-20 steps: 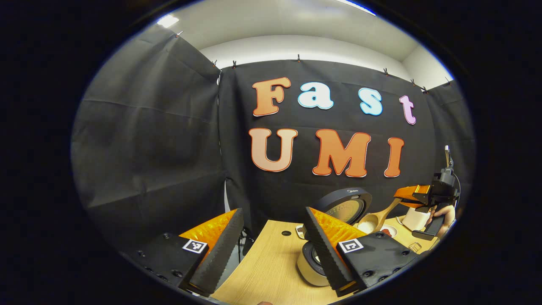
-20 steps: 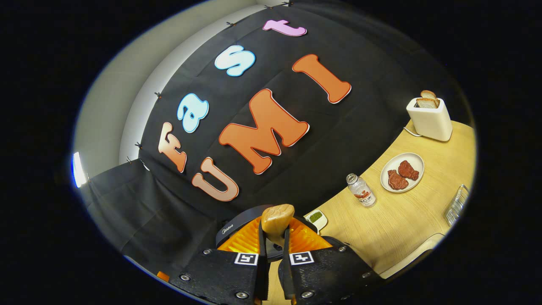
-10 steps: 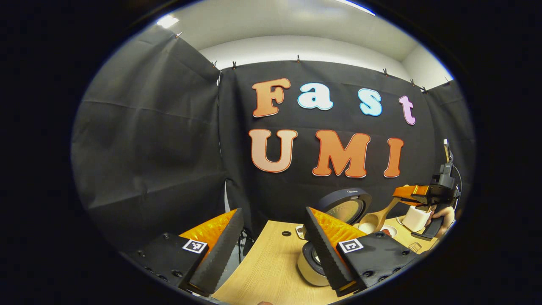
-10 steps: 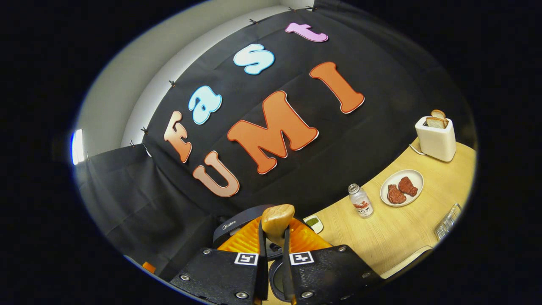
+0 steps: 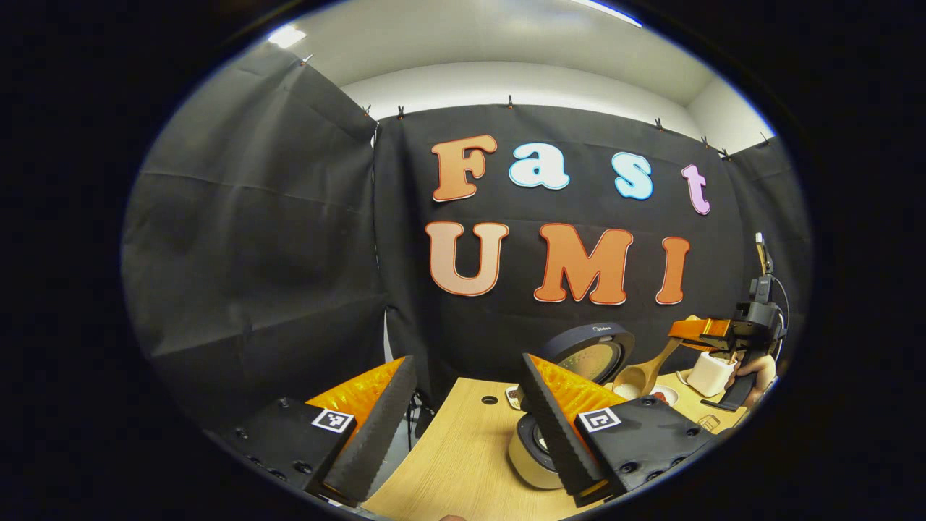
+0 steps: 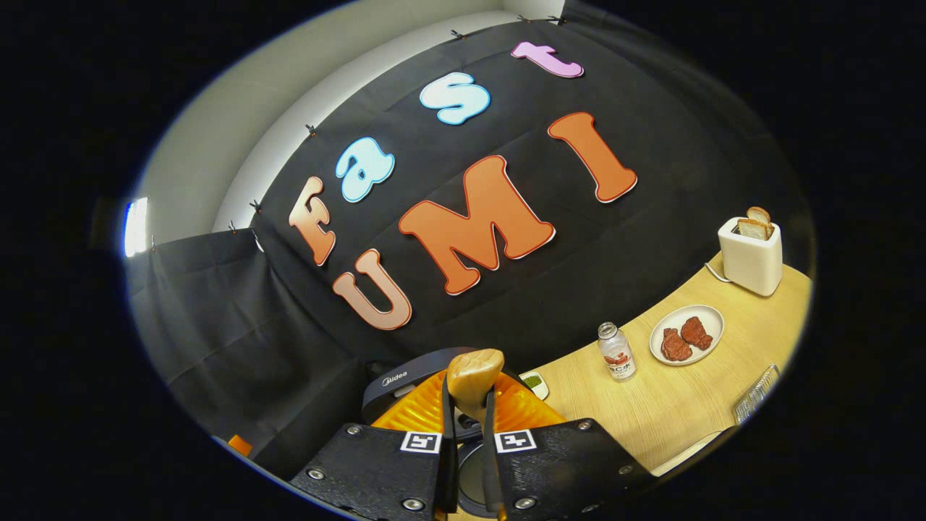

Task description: Close the left gripper, press the button to open the rice cooker; take a wooden spoon from the chopstick holder with the right hand, scoop a spoonful of rice and pour it into the rice cooker, then put the wooden spoon back into the chopstick holder.

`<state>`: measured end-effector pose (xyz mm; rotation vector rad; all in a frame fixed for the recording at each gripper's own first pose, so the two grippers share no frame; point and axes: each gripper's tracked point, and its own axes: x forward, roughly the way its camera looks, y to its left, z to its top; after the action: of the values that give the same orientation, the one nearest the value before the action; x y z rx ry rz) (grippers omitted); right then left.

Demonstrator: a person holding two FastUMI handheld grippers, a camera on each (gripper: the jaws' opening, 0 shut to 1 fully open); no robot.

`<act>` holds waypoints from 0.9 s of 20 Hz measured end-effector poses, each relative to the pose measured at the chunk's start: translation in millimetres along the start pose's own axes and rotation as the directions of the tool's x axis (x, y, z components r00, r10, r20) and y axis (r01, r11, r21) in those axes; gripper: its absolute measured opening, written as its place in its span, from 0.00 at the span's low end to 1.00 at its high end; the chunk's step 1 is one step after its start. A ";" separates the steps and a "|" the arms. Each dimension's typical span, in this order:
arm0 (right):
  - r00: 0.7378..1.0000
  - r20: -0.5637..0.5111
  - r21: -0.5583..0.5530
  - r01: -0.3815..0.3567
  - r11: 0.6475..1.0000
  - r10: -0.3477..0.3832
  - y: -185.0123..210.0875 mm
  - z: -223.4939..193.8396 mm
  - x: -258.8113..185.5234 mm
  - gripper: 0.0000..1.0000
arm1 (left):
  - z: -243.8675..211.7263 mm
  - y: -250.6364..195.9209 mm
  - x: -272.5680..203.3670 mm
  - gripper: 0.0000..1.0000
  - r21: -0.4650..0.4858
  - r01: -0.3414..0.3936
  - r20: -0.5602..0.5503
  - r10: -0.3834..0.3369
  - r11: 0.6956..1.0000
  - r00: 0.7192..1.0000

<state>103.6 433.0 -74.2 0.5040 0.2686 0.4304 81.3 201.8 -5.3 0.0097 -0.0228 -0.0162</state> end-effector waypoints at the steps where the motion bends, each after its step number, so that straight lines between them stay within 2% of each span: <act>1: 1.000 -0.001 -0.013 -0.004 1.000 0.004 0.7 -1.2 0.8 0.13 | -1.6 -0.4 -0.8 0.94 -0.001 0.001 -0.003 -0.001 1.000 1.000; 3: 1.000 -0.001 -0.045 -0.009 0.999 0.009 2.0 -2.9 0.8 0.13 | -3.2 -1.1 1.0 0.99 0.002 0.001 -0.007 -0.001 1.000 1.000; 5: 1.000 0.000 -0.086 -0.014 0.996 0.014 5.0 -5.7 1.1 0.13 | -3.7 0.3 2.1 0.94 0.004 0.000 -0.009 0.000 1.000 1.000; 6: 1.000 0.001 -0.109 -0.015 0.994 0.016 6.9 -7.2 1.1 0.13 | -4.8 0.2 1.7 0.97 0.004 0.001 -0.012 -0.001 1.000 1.000; 9: 1.000 0.005 -0.182 -0.014 0.983 0.015 12.3 -10.0 2.1 0.13 | -7.0 1.9 2.7 0.94 0.004 -0.002 -0.017 0.002 1.000 1.000; 15: 1.000 0.000 -0.306 -0.018 0.952 0.019 19.3 -21.5 5.3 0.13 | -7.8 7.3 5.3 0.94 -0.001 -0.010 -0.017 0.010 1.000 1.000; 18: 1.000 0.004 -0.385 -0.019 0.923 0.022 23.7 -26.9 6.9 0.13 | -14.2 8.8 7.6 0.94 0.001 -0.011 -0.030 0.011 1.000 0.999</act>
<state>92.5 465.8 -85.6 0.1220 0.1642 0.4879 89.4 210.6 -19.2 0.0110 0.0070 -0.0051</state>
